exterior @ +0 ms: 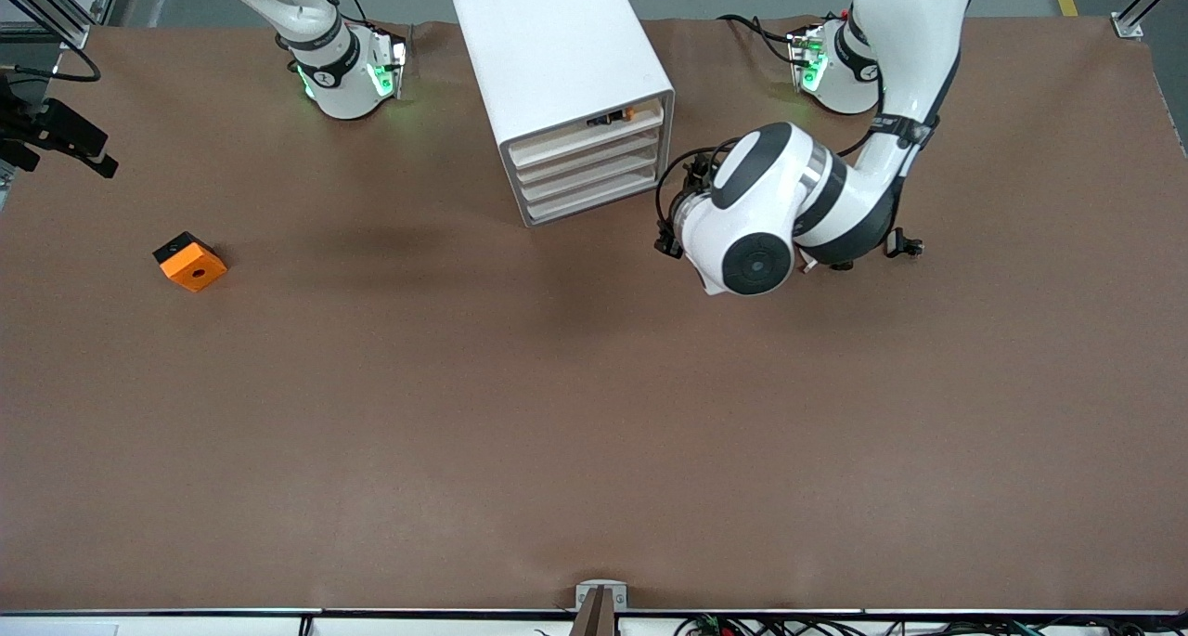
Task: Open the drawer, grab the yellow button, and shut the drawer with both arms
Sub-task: 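Move the left gripper toward the white drawer cabinet's handle, then grasp the drawer handle with the left gripper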
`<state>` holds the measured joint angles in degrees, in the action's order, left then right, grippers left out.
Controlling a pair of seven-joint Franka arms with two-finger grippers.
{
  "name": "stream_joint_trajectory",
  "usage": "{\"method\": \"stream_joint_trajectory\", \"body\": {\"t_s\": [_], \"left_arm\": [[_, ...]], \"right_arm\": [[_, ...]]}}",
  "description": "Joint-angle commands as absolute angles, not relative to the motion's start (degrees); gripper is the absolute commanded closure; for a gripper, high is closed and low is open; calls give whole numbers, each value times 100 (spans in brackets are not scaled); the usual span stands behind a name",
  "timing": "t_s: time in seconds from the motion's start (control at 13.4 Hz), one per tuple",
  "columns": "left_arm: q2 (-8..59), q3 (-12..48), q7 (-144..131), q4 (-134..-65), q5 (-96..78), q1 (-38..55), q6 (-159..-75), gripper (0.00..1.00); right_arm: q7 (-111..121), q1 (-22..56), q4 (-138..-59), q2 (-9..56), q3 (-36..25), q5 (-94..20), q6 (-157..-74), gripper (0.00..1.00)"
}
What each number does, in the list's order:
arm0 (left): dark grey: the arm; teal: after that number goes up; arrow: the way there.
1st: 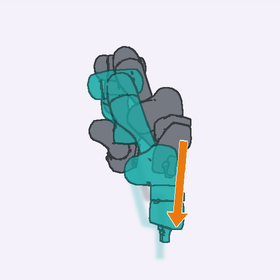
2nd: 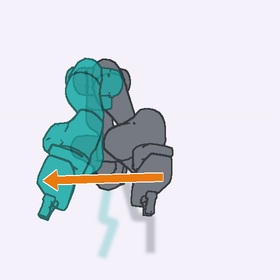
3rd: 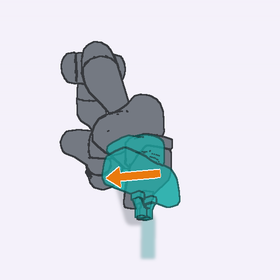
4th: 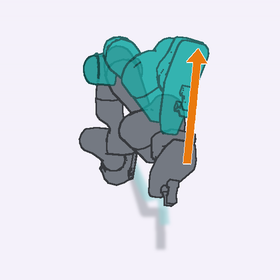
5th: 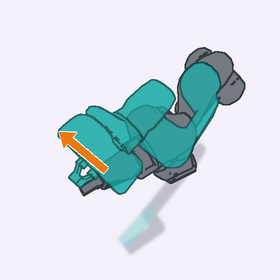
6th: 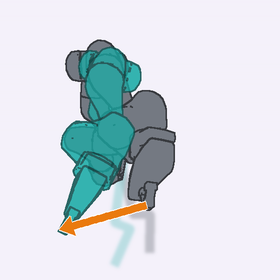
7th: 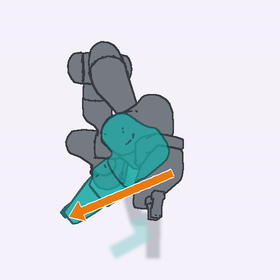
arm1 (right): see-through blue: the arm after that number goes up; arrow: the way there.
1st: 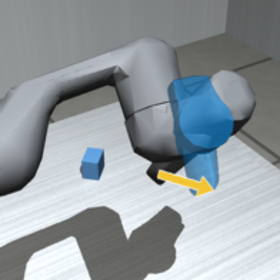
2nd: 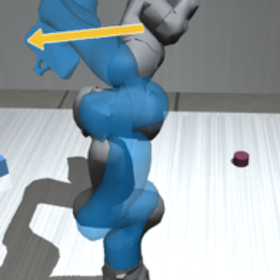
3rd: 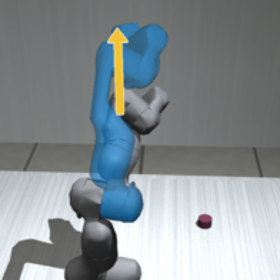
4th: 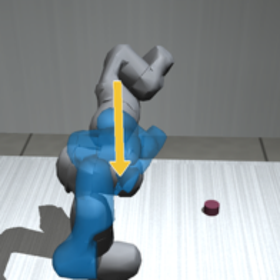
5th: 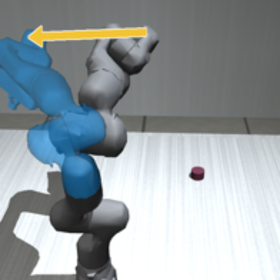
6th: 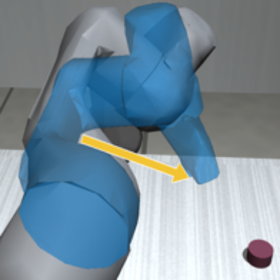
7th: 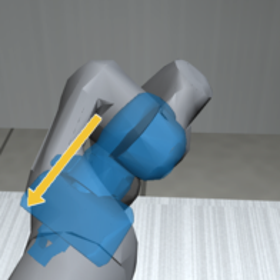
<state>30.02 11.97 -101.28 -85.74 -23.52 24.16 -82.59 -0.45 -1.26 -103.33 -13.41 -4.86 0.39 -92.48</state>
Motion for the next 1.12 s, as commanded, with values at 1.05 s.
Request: {"method": "stream_joint_trajectory", "body": {"t_s": [1.05], "left_arm": [[3594, 1116, -11513, -8437, -3682, 2137, -6847, 0]], "right_arm": [[-35, -123, -10160, -1266, -510, 53, -9202, 0]]}}
